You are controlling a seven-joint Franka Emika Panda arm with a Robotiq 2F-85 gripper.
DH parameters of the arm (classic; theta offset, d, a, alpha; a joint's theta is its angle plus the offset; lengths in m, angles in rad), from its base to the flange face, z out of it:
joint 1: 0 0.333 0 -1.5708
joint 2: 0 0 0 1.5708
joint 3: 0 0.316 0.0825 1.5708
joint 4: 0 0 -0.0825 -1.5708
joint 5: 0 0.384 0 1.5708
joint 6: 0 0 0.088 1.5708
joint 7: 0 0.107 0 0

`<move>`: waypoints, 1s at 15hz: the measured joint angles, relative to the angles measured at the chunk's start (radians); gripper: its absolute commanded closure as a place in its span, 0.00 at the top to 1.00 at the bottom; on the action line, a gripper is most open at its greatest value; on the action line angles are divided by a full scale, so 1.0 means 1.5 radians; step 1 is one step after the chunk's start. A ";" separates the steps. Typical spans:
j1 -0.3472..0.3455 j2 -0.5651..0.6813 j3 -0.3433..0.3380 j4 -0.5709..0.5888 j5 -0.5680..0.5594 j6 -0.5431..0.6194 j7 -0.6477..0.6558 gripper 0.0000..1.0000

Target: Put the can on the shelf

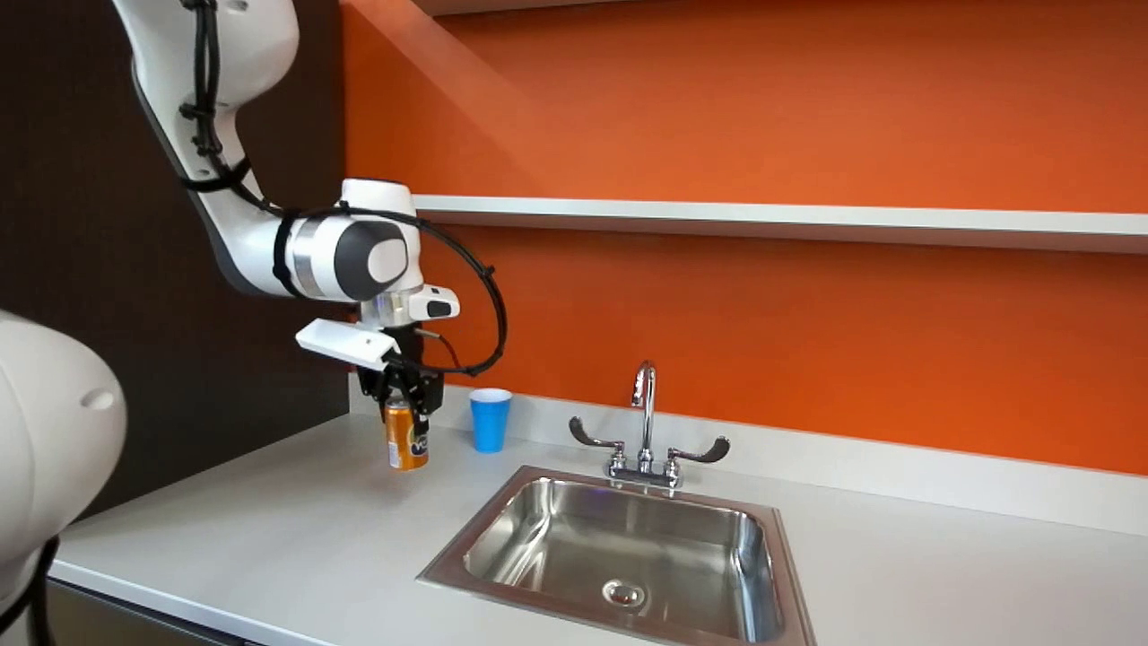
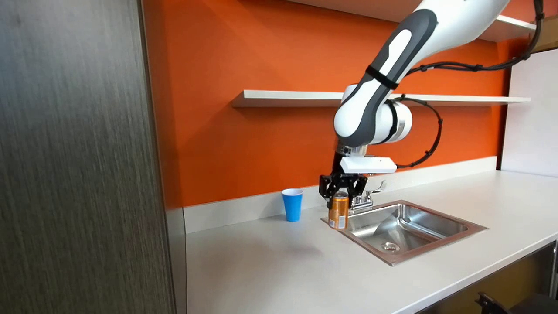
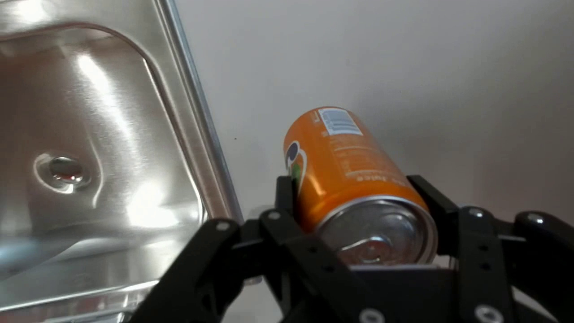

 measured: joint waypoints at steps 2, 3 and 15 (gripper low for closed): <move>-0.002 -0.060 0.003 0.003 -0.014 -0.061 0.020 0.39; -0.003 -0.090 0.007 0.007 -0.016 -0.093 0.027 0.39; -0.016 -0.334 0.049 0.168 -0.015 -0.286 0.099 0.39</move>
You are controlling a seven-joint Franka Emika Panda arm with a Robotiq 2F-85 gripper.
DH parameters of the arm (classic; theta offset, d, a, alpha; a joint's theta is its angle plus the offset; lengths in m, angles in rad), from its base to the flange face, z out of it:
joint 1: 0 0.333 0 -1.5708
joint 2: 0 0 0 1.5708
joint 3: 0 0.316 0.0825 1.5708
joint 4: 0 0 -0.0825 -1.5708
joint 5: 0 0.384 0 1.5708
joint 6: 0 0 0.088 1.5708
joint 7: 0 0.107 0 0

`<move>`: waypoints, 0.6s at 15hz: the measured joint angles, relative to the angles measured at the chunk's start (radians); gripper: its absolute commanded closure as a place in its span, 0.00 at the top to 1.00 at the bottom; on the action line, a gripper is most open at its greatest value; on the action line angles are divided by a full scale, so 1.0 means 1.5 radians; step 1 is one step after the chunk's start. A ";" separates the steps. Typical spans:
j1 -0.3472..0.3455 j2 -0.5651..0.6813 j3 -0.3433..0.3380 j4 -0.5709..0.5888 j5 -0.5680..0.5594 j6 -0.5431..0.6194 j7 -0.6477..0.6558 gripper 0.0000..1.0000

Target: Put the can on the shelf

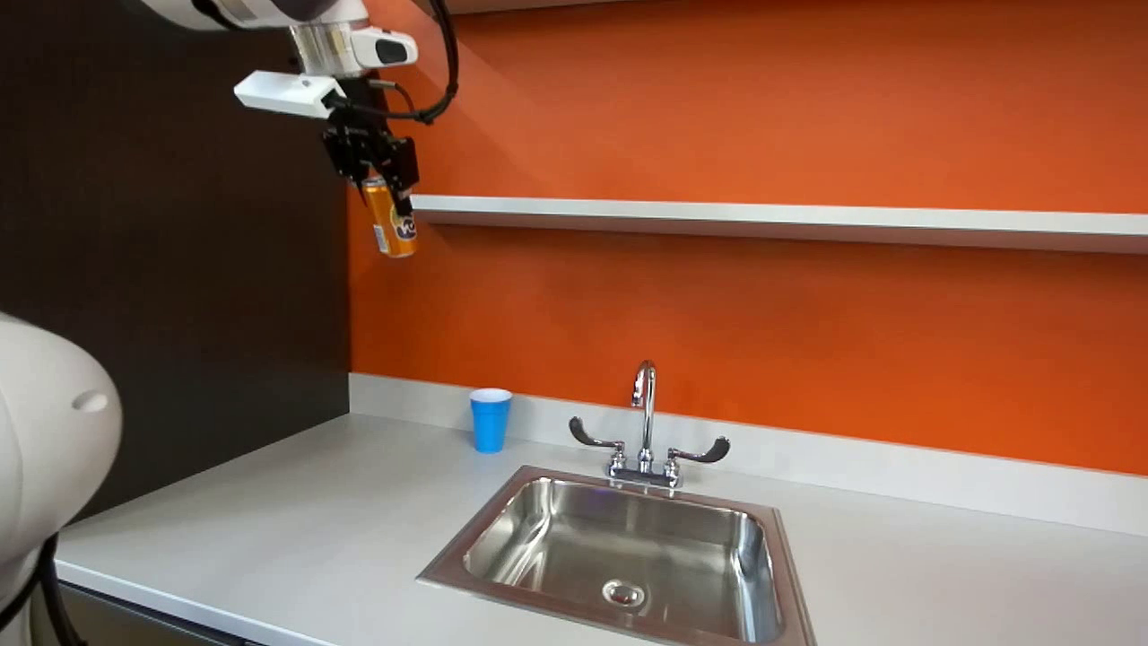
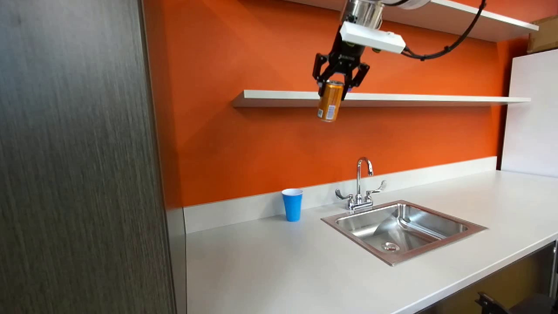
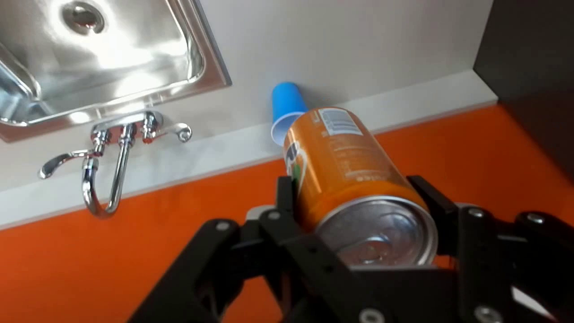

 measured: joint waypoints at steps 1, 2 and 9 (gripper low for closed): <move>-0.006 -0.005 0.003 0.019 0.000 0.000 0.005 0.39; -0.011 -0.007 0.005 0.039 0.000 0.000 0.010 0.39; -0.052 0.049 0.032 0.191 -0.003 0.000 0.025 0.39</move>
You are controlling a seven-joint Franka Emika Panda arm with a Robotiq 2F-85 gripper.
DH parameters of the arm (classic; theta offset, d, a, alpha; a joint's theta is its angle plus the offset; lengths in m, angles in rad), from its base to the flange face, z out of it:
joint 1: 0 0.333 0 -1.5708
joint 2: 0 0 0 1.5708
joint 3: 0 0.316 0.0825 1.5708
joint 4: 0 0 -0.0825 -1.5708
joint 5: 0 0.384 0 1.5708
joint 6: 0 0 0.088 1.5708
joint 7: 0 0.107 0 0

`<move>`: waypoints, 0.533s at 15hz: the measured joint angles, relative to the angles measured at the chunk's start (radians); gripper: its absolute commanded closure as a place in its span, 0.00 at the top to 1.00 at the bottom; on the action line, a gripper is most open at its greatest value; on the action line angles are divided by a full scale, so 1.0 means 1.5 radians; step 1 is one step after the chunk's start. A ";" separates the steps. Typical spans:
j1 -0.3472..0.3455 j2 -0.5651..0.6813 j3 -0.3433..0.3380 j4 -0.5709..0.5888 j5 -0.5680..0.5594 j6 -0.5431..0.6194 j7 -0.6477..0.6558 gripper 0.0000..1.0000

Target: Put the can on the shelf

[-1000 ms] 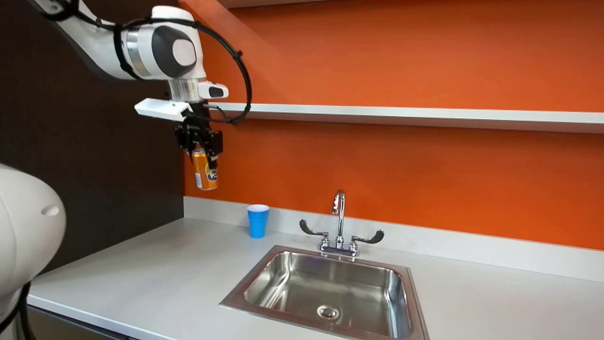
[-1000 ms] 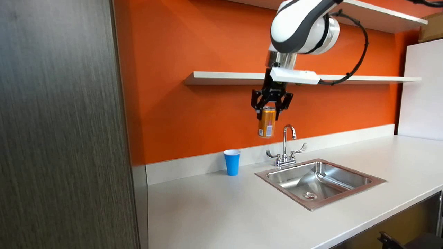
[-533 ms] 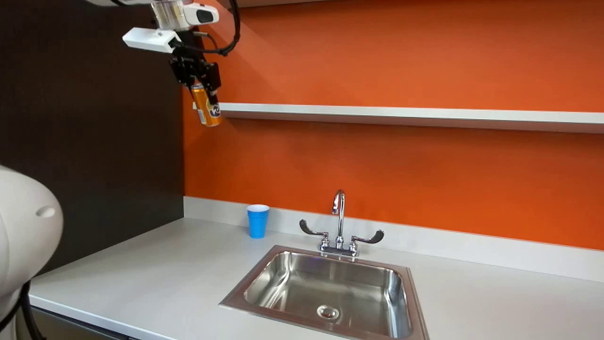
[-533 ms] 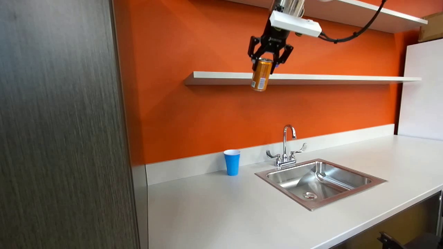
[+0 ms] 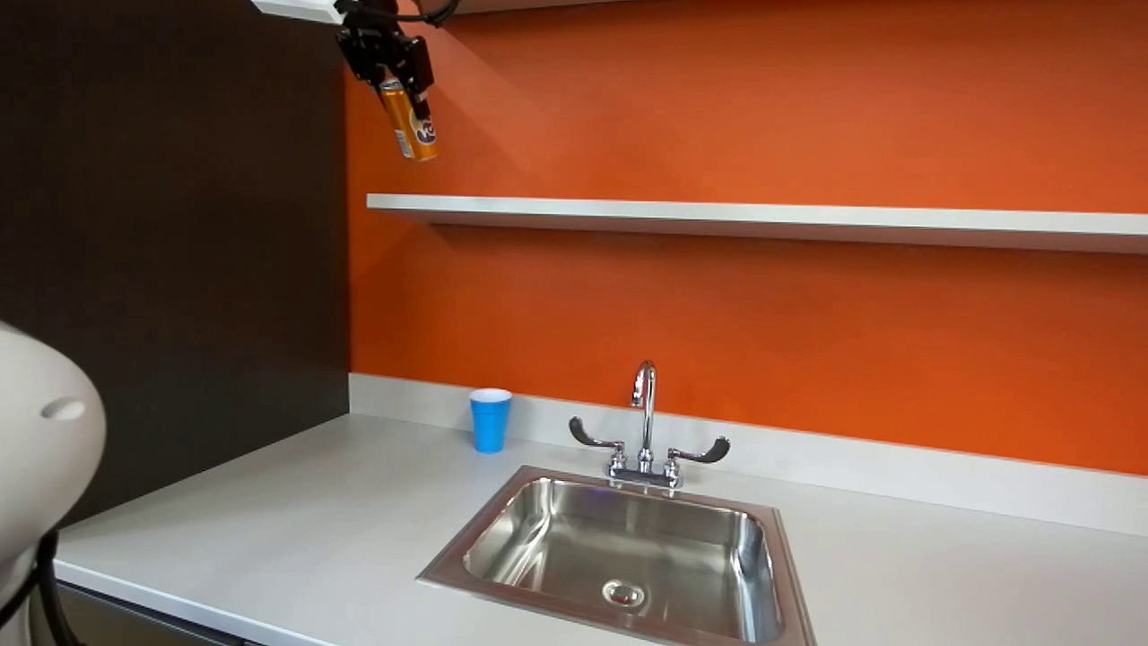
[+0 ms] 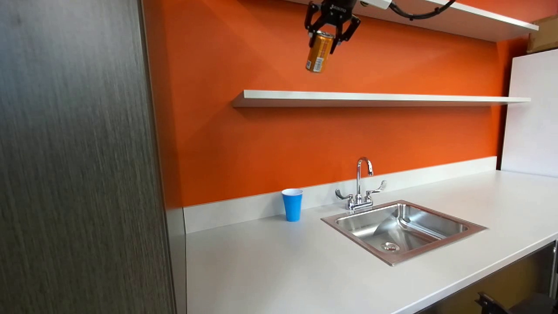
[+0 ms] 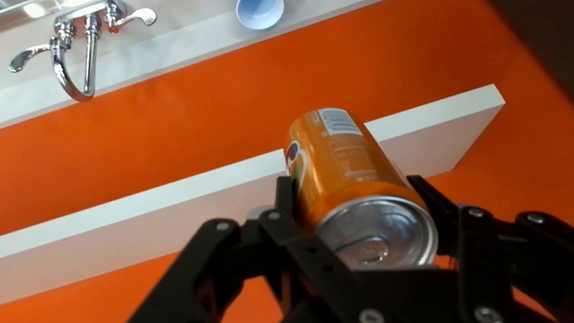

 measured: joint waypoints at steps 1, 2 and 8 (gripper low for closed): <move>-0.004 0.018 0.004 0.023 -0.004 0.000 0.002 0.39; -0.007 0.038 0.009 0.045 -0.010 -0.001 0.006 0.39; -0.013 0.163 0.029 0.177 -0.077 -0.051 0.042 0.39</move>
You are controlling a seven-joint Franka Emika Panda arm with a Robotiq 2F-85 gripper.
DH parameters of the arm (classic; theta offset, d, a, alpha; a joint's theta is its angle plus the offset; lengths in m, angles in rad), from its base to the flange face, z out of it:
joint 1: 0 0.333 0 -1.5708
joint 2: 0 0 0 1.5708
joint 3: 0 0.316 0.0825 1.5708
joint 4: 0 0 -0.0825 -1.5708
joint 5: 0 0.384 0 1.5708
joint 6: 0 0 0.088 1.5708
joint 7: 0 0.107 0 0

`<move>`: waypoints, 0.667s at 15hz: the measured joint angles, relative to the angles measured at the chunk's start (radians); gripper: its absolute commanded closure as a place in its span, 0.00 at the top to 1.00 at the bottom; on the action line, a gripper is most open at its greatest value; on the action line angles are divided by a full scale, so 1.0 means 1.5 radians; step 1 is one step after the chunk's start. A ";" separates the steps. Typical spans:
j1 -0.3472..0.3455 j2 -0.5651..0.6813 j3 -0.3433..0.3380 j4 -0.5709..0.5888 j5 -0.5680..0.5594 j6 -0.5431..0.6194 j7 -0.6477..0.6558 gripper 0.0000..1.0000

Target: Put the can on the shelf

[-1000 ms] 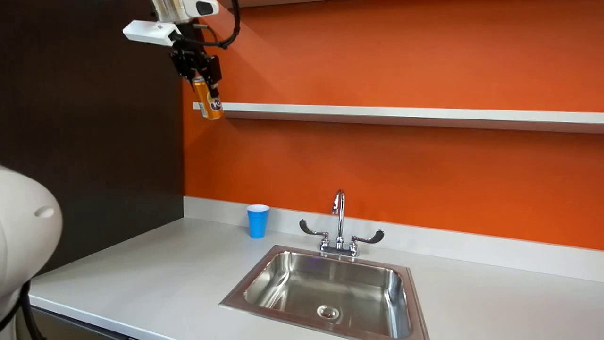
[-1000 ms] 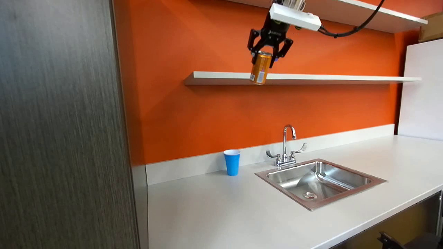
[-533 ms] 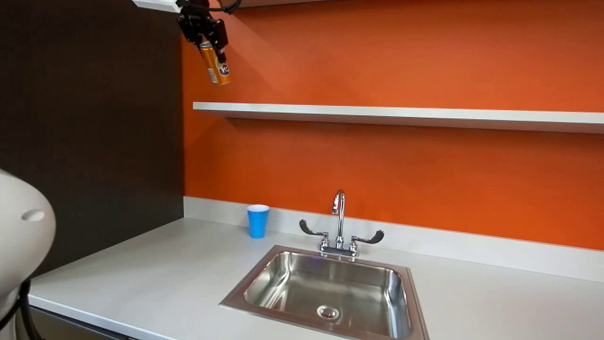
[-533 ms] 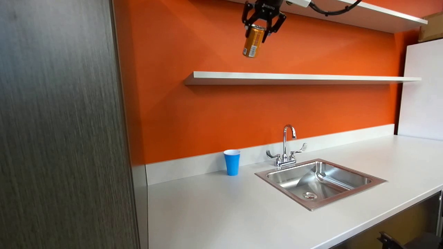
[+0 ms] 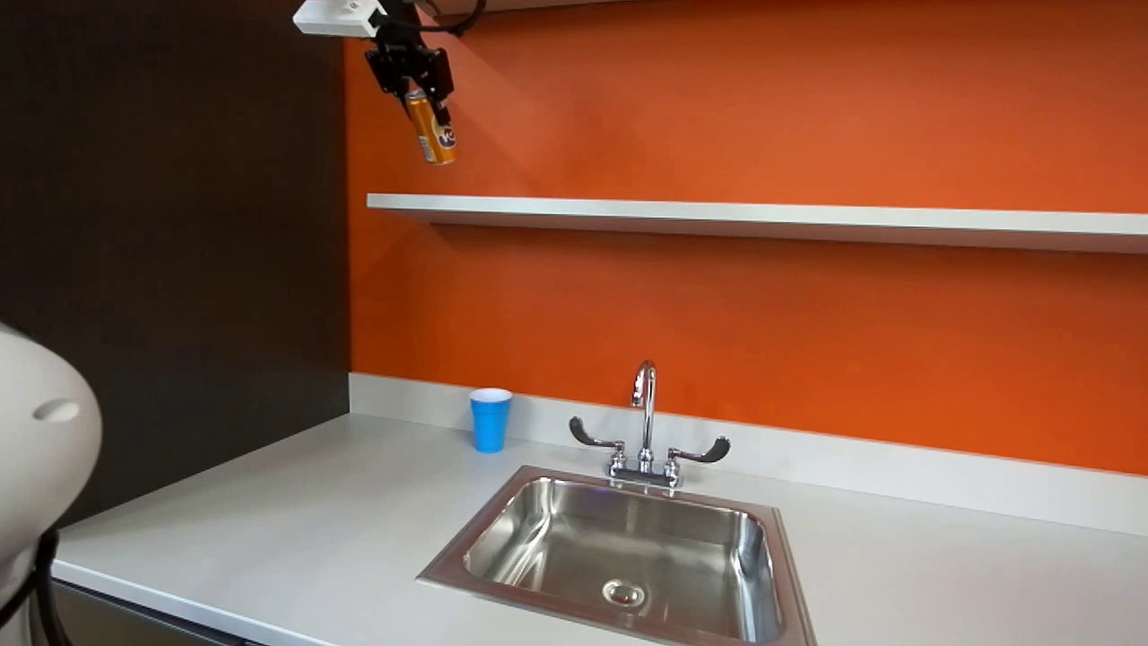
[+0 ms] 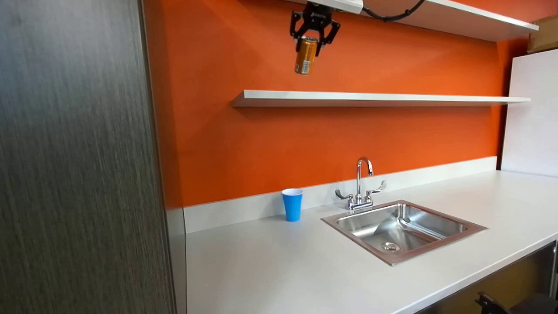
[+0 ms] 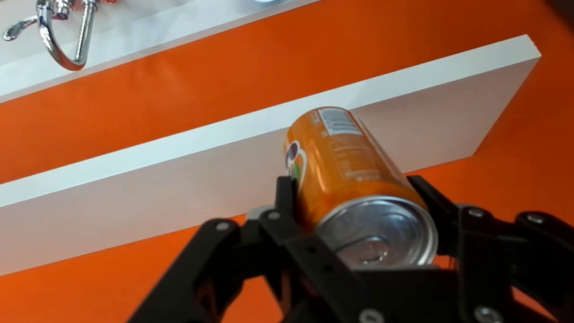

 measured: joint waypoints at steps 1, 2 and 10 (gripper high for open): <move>0.000 0.019 0.001 0.021 -0.008 -0.014 0.004 0.39; 0.000 0.037 0.003 0.043 -0.018 -0.029 0.009 0.39; 0.024 0.167 -0.001 0.201 -0.060 -0.122 0.031 0.39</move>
